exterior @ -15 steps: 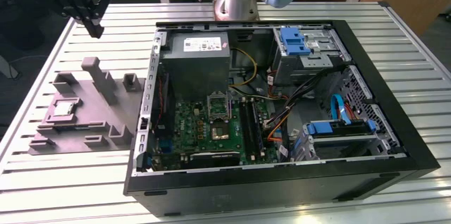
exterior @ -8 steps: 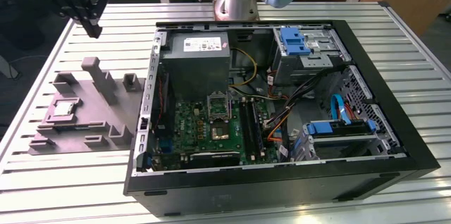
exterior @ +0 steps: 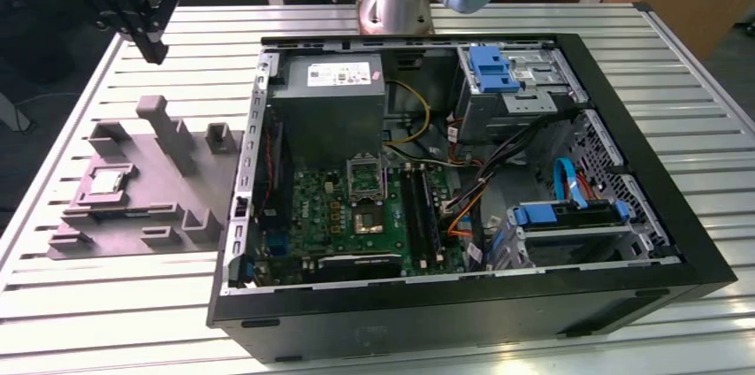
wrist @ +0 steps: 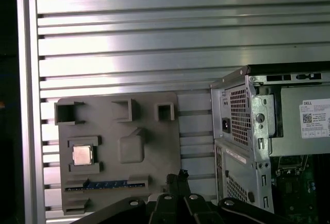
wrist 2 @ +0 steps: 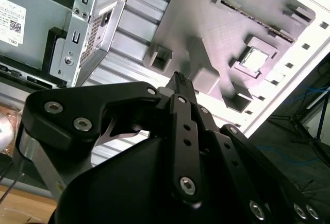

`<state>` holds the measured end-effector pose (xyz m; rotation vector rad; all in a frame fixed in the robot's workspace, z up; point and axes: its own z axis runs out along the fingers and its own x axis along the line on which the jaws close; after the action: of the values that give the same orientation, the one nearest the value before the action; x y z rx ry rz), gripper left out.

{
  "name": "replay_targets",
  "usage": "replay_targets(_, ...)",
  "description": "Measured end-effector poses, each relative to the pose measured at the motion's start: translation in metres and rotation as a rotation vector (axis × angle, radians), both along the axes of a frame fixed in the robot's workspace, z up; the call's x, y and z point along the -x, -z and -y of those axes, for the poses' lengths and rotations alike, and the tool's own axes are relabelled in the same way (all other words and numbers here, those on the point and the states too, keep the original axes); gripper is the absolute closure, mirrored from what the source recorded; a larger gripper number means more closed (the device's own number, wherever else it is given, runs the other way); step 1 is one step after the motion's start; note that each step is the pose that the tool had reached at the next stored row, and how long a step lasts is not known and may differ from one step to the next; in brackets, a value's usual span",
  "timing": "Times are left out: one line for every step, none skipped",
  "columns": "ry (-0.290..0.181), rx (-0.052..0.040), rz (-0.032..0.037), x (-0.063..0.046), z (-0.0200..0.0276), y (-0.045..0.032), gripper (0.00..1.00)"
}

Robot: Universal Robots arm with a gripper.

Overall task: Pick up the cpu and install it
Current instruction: 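Reach for the cpu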

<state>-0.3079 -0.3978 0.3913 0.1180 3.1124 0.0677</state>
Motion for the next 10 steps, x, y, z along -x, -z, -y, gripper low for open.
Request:
replay_targets(0.000, 0.0000, -0.0001, 0.0000, 0.0000, 0.0000, 0.89)
replay_targets(0.000, 0.0000, -0.0001, 0.0001, 0.0000, 0.0000, 0.89)
replay_targets(0.000, 0.0000, -0.0001, 0.0003, 0.0000, 0.0000, 0.89)
replay_targets(0.000, 0.0000, -0.0001, 0.0005, 0.0000, 0.0000, 0.89)
replay_targets(0.000, 0.0000, -0.0001, 0.0007, 0.0000, 0.0000, 0.89)
replay_targets(0.000, 0.0000, -0.0001, 0.0010, 0.0000, 0.0000, 0.89)
replay_targets(0.000, 0.0000, -0.0001, 0.0012, 0.0000, 0.0000, 0.89)
replay_targets(0.000, 0.0000, 0.0000, 0.0016, 0.0000, 0.0000, 0.89)
replay_targets(0.000, 0.0000, -0.0001, 0.0019, 0.0000, 0.0000, 0.89)
replay_targets(0.000, 0.0000, -0.0001, 0.0022, 0.0000, 0.0000, 0.89)
